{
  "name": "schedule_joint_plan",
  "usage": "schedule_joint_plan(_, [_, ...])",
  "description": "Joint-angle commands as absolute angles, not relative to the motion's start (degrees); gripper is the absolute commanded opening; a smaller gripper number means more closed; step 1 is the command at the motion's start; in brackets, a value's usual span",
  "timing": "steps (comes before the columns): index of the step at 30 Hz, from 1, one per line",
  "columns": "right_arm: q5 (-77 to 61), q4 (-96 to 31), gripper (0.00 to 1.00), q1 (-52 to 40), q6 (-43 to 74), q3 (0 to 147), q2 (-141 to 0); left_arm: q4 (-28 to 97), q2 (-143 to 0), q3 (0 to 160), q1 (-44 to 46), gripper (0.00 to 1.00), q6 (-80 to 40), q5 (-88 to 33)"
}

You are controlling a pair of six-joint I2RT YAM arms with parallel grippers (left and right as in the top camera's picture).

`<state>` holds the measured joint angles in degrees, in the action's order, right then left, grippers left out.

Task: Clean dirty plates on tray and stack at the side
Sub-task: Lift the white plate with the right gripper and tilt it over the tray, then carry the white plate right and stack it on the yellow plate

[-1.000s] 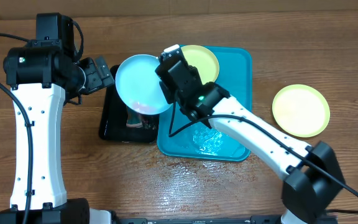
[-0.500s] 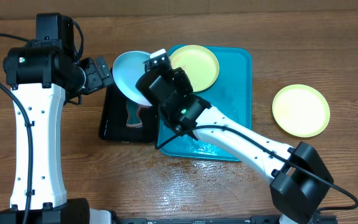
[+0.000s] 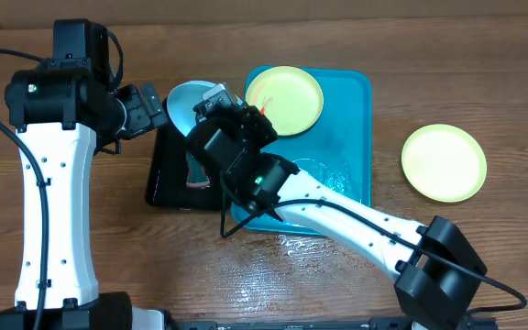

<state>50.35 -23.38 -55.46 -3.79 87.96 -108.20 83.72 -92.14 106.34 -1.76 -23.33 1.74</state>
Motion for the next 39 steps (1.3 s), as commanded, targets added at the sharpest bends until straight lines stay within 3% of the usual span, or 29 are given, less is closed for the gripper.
schedule_joint_plan(1, [53.1,-21.9,0.04,-56.8,-10.0,89.5,-107.6,83.6,-91.5,107.1,-2.0,1.00,-21.9,1.5])
schedule_joint_plan(12, [56.1,-20.2,0.04,-60.4,-16.5,89.5,-107.6,83.6,-91.5,107.1,-2.0,1.00,-21.8,1.5])
schedule_joint_plan(39, [56.1,-18.0,0.04,-60.1,-16.5,89.5,-107.6,83.6,-91.5,107.1,-1.9,1.00,-21.8,1.5])
